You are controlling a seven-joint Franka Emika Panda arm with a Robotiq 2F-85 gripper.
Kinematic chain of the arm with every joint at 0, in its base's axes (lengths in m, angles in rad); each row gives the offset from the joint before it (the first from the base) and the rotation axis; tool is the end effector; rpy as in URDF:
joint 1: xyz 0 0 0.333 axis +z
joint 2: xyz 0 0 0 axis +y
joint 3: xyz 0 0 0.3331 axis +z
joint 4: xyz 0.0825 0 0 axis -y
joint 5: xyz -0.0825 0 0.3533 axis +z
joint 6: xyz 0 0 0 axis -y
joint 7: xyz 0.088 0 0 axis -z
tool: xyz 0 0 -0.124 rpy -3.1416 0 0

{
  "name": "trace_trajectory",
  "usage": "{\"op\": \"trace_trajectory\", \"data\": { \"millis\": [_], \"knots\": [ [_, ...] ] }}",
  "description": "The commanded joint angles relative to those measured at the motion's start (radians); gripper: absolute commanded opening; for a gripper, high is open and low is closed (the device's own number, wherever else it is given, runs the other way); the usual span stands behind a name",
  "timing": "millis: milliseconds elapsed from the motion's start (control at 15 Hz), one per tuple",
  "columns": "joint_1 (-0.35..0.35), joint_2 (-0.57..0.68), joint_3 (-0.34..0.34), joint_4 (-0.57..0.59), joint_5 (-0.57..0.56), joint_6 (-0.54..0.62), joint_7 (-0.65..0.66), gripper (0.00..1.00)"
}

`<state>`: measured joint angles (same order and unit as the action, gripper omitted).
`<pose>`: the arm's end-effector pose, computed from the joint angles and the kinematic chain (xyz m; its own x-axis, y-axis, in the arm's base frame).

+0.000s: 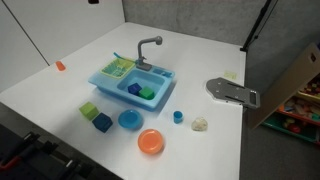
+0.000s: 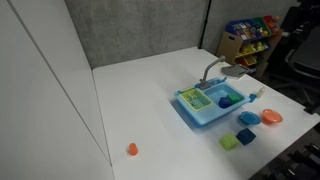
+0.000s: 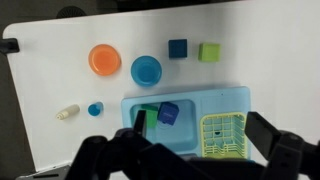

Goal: Pick up the green block on top of the light green block and put it in the sink

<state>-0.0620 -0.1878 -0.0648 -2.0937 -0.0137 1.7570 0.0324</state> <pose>0.4444 -0.0596 0.5015 0.9772 -0.1517 -0.1486 -0.1526 -0.9883 0.0057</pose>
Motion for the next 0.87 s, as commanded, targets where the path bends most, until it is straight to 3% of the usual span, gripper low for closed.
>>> {"op": "trace_trajectory", "data": {
  "millis": [0, 467, 800],
  "knots": [
    [0.005, -0.129, -0.003, -0.048, -0.004, -0.042, -0.080, 1.00],
    [0.009, -0.281, -0.008, -0.087, -0.001, -0.063, -0.143, 1.00],
    [0.010, -0.271, -0.003, -0.090, -0.001, -0.053, -0.118, 1.00]
  ]
}}
